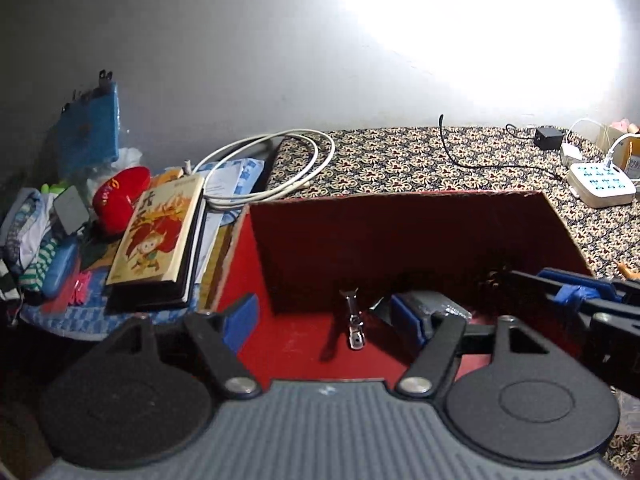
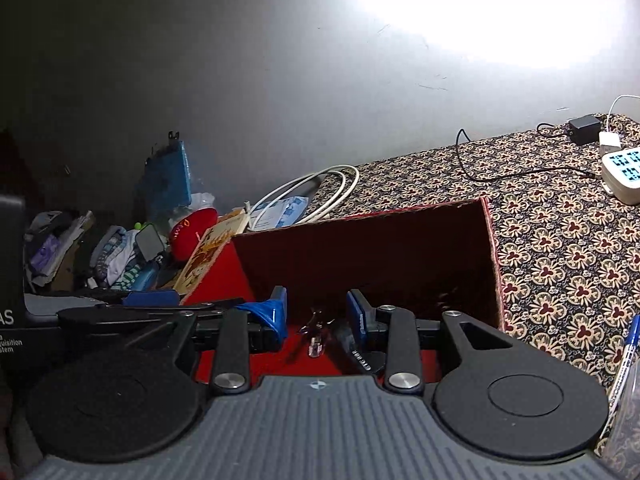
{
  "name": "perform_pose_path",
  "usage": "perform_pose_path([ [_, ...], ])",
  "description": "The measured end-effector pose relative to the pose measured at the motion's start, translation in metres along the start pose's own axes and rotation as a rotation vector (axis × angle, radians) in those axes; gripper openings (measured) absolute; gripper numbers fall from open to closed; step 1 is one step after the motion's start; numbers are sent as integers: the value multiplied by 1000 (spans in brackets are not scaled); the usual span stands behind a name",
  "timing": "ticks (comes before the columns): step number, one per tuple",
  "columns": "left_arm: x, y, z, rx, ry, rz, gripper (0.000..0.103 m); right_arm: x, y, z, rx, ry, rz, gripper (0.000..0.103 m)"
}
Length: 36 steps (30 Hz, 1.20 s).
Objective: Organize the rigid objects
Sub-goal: 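Withdraw the open right tool up out of the red box, then move the right tool to the clear-blue tape dispenser and close on it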
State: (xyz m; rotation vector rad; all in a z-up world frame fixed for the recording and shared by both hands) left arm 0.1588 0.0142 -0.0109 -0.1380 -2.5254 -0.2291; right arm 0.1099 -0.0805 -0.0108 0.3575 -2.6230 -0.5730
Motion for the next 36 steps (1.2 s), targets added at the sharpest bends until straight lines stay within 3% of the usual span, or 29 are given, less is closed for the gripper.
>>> perform_pose_path([
  [8, 43, 14, 11, -9, -27, -7, 72, 24, 14, 14, -84, 46, -137, 16],
  [14, 64, 44, 28, 61, -11, -16, 72, 31, 27, 35, -87, 111, -224, 15],
  [24, 76, 80, 73, 186, 58, -38, 72, 25, 28, 79, -97, 262, -273, 15],
  [30, 77, 66, 107, 199, 116, 47, 72, 28, 15, 116, -99, 393, -259, 15],
  [36, 79, 24, 151, 155, 218, 213, 72, 34, 12, 147, -117, 544, -274, 18],
])
Point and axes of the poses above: each gripper's, at about its wrist camera, not at the fingertips, and x roughly against the way its jaws point, y to its left, z to its underside, the point moved 10 cm from there along -x, roughly the way its jaws point, and after that the axes turned 10 degrees about -y, right-handed, at the moved point
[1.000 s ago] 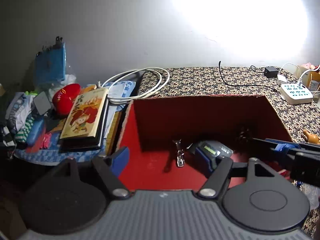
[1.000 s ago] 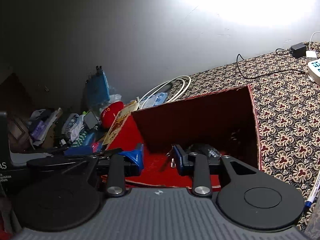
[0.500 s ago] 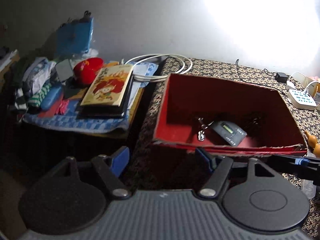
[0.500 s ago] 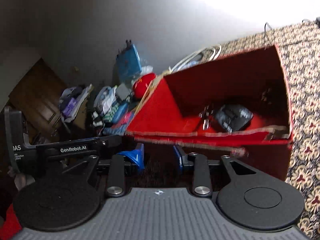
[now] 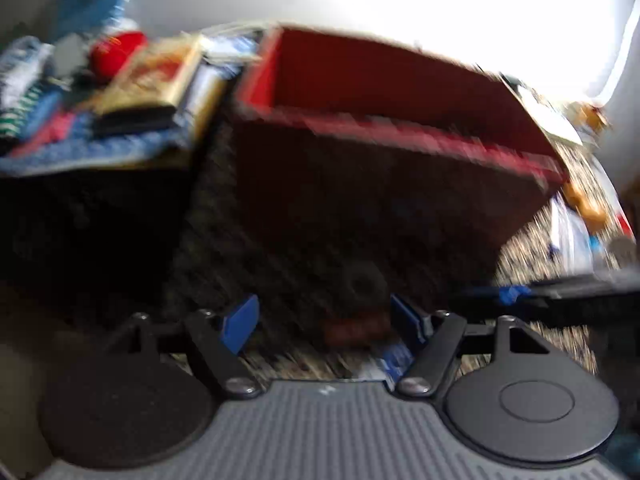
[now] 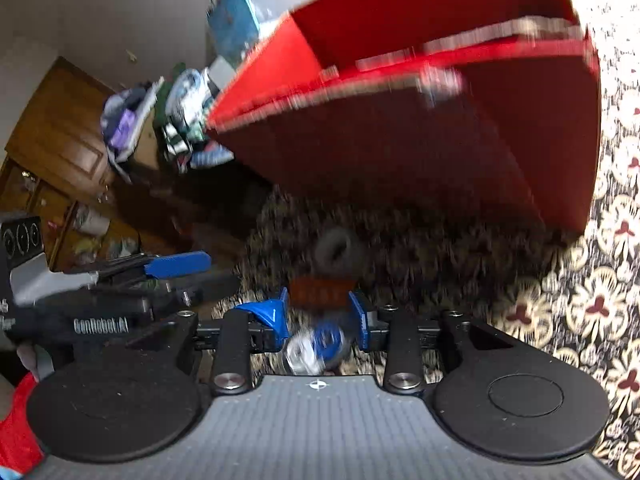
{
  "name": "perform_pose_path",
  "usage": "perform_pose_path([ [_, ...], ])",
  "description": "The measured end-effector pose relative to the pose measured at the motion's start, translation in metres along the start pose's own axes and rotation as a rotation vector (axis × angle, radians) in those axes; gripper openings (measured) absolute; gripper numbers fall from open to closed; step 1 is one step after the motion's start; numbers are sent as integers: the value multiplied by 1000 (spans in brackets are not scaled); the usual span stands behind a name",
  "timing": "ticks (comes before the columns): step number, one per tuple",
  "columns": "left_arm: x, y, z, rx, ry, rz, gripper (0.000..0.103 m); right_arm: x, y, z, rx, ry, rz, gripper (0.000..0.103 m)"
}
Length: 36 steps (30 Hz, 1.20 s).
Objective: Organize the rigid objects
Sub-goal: 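Move the right tool to the clear-blue tape dispenser and close on it, then carry the tape dispenser with the right tool into the red box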
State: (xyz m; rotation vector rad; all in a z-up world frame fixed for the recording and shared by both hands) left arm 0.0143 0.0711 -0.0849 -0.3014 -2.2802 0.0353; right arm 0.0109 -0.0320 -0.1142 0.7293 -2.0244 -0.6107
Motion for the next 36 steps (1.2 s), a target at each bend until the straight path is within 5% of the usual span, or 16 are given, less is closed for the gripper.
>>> perform_pose_path([
  [8, -18, -36, 53, -136, 107, 88, 74, 4, -17, 21, -112, 78, -18, 18],
  [23, -46, -50, 75, -267, 135, 59, 70, 0, -24, 34, -210, 119, -20, 18],
  [28, -46, -50, 72, -263, 116, 70, 49, 0, -27, 36, -240, 127, -23, 18],
  [36, -42, -48, 68, -181, 113, 114, 49, -5, -31, 38, -294, 136, -31, 19],
])
Point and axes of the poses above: each gripper's, at about its wrist camera, not at the fingertips, and x roughly against the way its jaws point, y to its left, z to its underside, the point moved 10 cm from there along -x, roughly the way its jaws point, and after that the axes turned 10 degrees about -y, right-handed, at the moved point
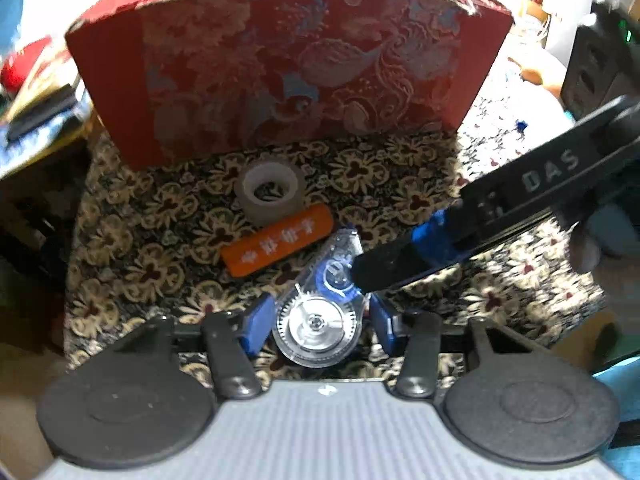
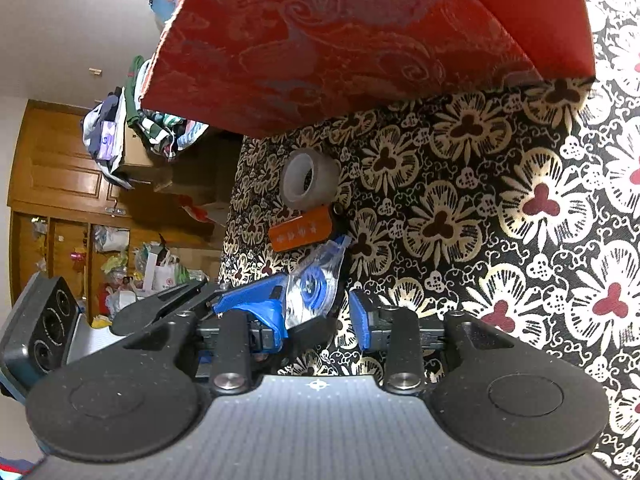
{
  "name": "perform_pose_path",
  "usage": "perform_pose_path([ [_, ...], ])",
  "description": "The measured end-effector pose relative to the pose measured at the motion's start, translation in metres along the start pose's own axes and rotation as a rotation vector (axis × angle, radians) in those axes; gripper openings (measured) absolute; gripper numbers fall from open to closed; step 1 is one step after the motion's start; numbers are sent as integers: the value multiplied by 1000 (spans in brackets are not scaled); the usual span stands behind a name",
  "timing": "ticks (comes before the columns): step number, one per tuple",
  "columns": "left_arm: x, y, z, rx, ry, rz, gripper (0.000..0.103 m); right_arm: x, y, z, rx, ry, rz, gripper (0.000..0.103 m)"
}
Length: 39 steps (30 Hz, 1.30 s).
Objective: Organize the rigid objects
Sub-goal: 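Carry the tape dispenser with the right tool into the red box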
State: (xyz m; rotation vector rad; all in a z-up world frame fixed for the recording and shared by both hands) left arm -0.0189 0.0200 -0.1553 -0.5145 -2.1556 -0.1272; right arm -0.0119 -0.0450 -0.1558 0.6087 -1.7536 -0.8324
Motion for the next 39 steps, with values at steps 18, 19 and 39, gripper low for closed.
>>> perform_pose_path([
  [18, 39, -62, -74, -24, -128, 286, 49, 99, 26, -33, -14, -246, -82, 11],
  [19, 42, -67, -80, -41, -141, 306, 49, 108, 29, -37, -4, -273, -78, 11],
  [39, 39, -39, -244, -58, -381, 347, 45, 85, 109, -187, 398, -377, 110, 6],
])
Point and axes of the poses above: each gripper's, at about its wrist camera, not at the fingertips, and x roughly against the way its jaws point, y to its left, z to its underside, the point moved 10 cm from there along -x, roughly the way its jaws point, and after that the axes turned 10 degrees about -y, right-handed, at the moved point
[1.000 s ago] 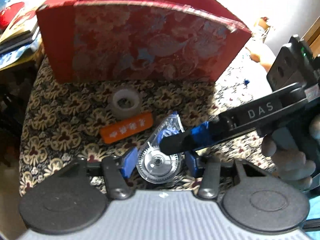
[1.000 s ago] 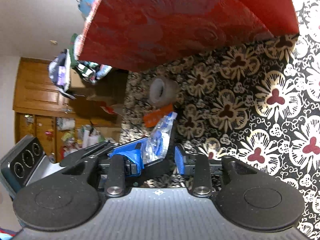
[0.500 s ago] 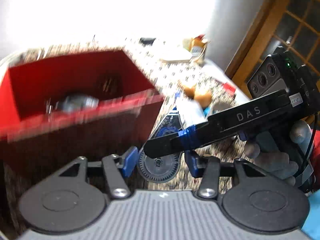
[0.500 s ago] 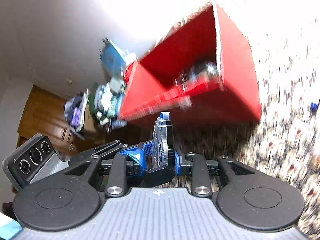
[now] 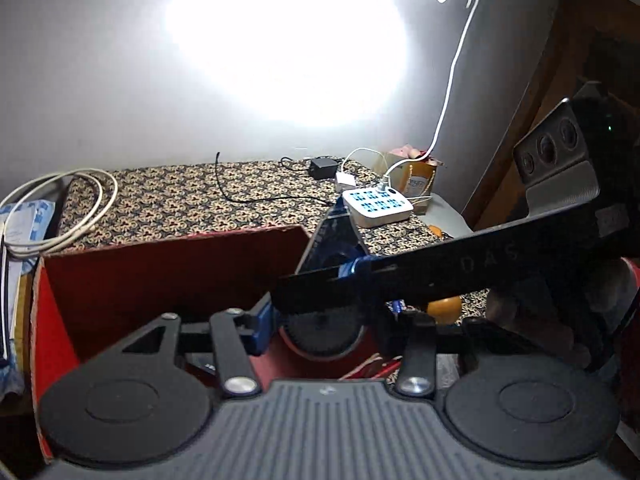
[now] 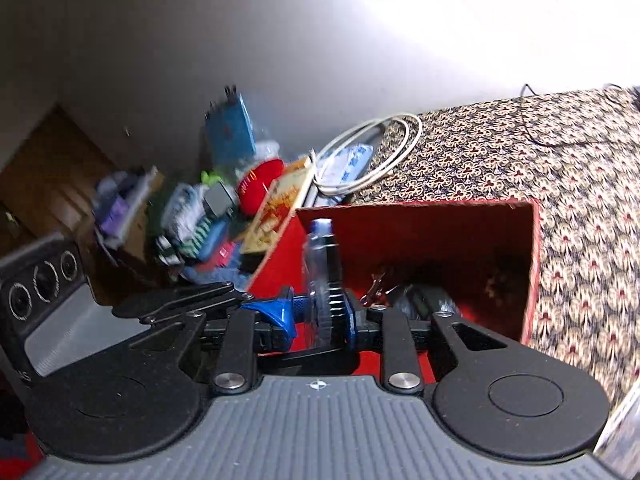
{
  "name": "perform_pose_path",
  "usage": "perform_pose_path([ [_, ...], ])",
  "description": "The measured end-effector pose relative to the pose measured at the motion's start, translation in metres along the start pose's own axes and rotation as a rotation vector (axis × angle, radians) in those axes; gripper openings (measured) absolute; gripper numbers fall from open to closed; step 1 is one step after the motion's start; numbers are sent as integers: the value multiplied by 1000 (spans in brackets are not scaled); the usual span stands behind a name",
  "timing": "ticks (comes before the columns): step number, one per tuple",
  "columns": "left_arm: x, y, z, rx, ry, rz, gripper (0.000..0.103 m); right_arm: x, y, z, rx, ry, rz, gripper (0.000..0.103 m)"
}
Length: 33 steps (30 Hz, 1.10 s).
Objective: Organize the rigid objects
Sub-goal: 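Carry the tape dispenser with the right tool into the red box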
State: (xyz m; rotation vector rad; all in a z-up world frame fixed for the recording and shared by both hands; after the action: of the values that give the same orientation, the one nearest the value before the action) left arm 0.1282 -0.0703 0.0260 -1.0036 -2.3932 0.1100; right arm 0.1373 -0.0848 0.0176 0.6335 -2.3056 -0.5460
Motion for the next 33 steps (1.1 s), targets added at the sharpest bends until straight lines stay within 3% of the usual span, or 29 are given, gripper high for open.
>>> perform_pose_path([
  [9, -36, 71, 25, 145, 108, -68, 45, -76, -17, 13, 31, 218, 55, 6],
  [16, -59, 104, 53, 187, 233, -148, 46, -112, -33, 28, -41, 335, 67, 6],
  [21, -66, 122, 69, 175, 333, -241, 46, -136, -42, 39, -49, 387, 97, 6],
  [24, -69, 129, 72, 170, 374, -291, 41, -149, -48, 44, -29, 411, 124, 6],
  [29, -66, 135, 71, 140, 407, -359, 40, -167, -53, 53, -40, 439, 105, 3],
  [33, -62, 141, 71, 166, 399, -368, 40, -175, -63, 57, -10, 439, 155, 3],
])
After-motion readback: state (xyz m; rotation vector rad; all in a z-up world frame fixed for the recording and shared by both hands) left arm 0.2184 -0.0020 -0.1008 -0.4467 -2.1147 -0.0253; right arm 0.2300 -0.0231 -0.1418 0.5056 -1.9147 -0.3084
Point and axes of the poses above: each gripper's, at about its wrist camera, not at the fingertips, and x roughly against the way its jaws point, y to its left, z to its underside, the point moved 10 cm from there along -x, roughly the way its jaws point, and after that the axes turned 10 degrees about -y, right-handed, at the moved point
